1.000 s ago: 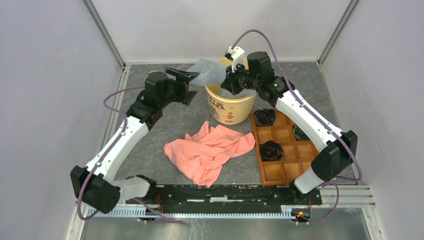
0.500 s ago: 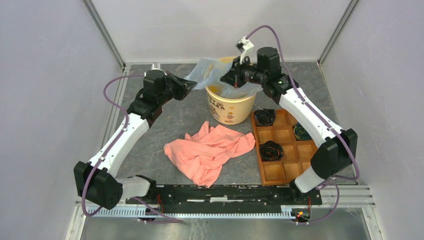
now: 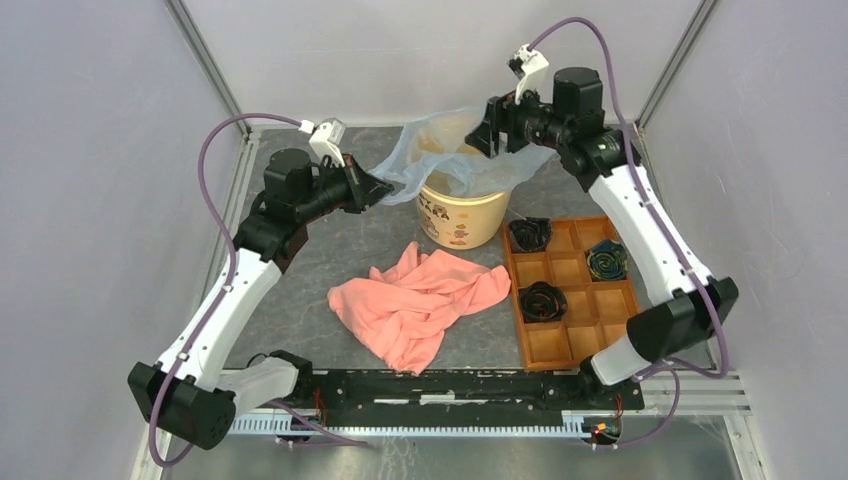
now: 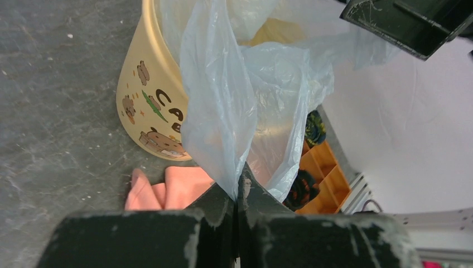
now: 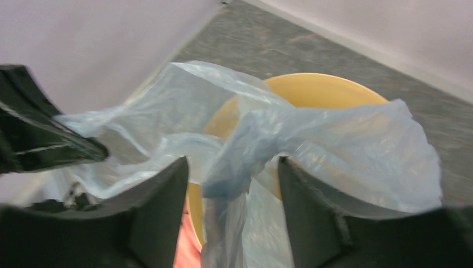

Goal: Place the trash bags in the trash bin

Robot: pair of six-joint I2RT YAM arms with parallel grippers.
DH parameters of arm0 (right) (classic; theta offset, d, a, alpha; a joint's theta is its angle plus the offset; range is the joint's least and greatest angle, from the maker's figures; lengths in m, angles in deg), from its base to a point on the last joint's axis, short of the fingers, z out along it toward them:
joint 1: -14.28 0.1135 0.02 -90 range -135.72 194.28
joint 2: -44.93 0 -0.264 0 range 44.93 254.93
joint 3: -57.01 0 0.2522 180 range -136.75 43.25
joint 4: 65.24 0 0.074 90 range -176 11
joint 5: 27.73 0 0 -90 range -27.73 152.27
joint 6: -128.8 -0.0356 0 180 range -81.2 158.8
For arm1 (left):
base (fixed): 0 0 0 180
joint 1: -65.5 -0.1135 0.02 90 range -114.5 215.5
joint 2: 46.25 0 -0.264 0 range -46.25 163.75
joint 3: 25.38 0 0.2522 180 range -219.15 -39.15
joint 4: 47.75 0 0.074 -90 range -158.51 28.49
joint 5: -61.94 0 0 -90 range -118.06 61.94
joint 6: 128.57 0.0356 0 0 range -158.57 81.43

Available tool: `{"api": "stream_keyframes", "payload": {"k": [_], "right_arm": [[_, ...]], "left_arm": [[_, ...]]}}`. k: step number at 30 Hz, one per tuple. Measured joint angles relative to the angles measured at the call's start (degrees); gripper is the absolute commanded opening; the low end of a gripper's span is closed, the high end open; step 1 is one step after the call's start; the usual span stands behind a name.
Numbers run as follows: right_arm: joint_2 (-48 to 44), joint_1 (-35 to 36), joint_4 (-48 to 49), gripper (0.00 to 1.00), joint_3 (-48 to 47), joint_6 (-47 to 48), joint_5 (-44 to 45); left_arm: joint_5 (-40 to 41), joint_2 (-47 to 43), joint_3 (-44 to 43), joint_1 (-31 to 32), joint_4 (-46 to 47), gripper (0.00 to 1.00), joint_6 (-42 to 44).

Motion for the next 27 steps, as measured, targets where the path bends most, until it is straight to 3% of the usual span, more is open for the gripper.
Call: {"api": "stream_keyframes", "payload": {"k": [5, 9, 10, 13, 16, 23, 27], "right_arm": [[-7.1, 0.2, -11.0, 0.98, 1.2, 11.9, 12.0], [-12.3, 0.2, -14.3, 0.98, 4.2, 17.9, 19.5], [-14.5, 0.2, -14.6, 0.98, 6.1, 20.5, 24.8], [-14.2, 0.2, -14.3, 0.98, 6.6, 20.8, 26.6], [-12.9, 0.3, -13.0, 0.88, 8.7, 19.3, 26.3], [-7.8, 6.5, -9.3, 0.36, 13.7, 13.2, 21.6], [-5.0, 11.6, -5.9, 0.28, 13.6, 10.2, 19.3]], "left_arm": [[-3.7, -0.1, 0.1, 0.0, -1.3, 0.02, 3.7], [-4.5, 0.0, 0.1, 0.0, -2.7, 0.02, 5.6], [-4.5, 0.2, 0.1, 0.0, -4.9, 0.02, 6.5], [-4.5, 0.2, 0.1, 0.0, -5.8, 0.02, 7.1], [-4.4, 0.2, 0.1, 0.0, -7.5, 0.02, 7.8], [-4.3, 0.0, 0.1, 0.0, -9.7, 0.02, 8.0], [-4.3, -0.3, 0.1, 0.0, -10.5, 0.02, 8.0]]}}
